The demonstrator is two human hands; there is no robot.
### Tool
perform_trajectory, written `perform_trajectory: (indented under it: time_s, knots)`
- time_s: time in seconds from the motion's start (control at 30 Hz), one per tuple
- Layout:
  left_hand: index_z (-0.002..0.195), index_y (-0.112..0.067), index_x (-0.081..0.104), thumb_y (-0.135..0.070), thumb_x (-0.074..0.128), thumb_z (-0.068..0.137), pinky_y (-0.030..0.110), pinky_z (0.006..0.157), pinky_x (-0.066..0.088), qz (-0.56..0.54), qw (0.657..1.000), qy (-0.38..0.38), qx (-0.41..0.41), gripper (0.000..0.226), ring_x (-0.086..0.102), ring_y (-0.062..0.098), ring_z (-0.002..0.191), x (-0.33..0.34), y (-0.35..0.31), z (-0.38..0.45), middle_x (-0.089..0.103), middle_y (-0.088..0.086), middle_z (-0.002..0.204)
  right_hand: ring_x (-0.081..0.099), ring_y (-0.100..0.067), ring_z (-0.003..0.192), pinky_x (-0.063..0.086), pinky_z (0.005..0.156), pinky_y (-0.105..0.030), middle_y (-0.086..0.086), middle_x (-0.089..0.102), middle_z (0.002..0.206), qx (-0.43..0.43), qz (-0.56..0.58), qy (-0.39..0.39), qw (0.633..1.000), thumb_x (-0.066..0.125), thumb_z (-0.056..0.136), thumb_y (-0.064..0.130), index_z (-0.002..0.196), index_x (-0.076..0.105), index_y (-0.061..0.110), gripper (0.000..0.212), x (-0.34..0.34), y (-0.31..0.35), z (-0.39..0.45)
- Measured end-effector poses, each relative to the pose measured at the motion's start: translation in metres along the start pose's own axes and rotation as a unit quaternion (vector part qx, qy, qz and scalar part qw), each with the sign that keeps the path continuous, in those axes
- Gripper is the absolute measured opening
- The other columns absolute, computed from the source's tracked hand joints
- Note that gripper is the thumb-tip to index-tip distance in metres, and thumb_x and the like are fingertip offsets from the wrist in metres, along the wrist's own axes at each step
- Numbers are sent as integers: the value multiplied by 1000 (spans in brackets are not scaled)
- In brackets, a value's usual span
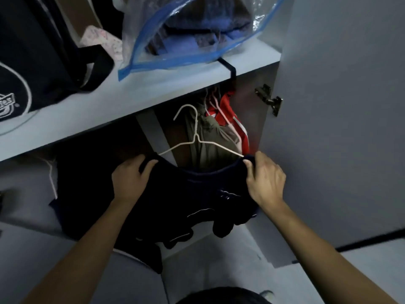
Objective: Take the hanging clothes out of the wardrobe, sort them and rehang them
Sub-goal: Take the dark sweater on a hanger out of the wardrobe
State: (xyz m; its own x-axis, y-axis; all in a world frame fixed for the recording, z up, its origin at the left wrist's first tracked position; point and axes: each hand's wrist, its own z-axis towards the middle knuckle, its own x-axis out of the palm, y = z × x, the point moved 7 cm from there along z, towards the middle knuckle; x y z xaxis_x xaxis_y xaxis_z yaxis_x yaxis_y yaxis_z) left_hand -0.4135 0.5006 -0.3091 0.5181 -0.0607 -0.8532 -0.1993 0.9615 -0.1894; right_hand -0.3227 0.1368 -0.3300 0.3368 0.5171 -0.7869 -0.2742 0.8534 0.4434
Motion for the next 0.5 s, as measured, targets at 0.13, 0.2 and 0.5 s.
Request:
perform_trajectory:
  time_s: [0.13, 0.2, 0.5]
  knots:
    - [70, -21, 57, -62, 49, 100, 32, 49, 39, -64, 996, 21, 56, 51, 52, 18, 54, 5, -27, 0, 56, -4, 63, 58, -35, 66, 39, 62, -37, -8, 62, 78, 75, -36, -23, 996, 60, 103, 33, 87, 50, 12, 28, -34, -20, -53]
    - [72, -20, 63, -62, 51, 98, 37, 49, 45, -84, 992, 34, 85, 51, 57, 22, 56, 14, -45, -5, 62, 0, 64, 57, -35, 65, 35, 61, -35, -7, 62, 76, 106, -57, -45, 992, 60, 103, 32, 87, 50, 13, 27, -59, -32, -83]
    - [66, -15, 65, -60, 53, 97, 39, 50, 44, -205, 938, 74, 271, 56, 60, 33, 53, 23, -199, -82, 63, 5, 59, 56, -37, 65, 29, 56, -35, -6, 60, 76, 268, -147, -116, 945, 42, 100, 48, 88, 48, 18, 33, -191, -97, -261]
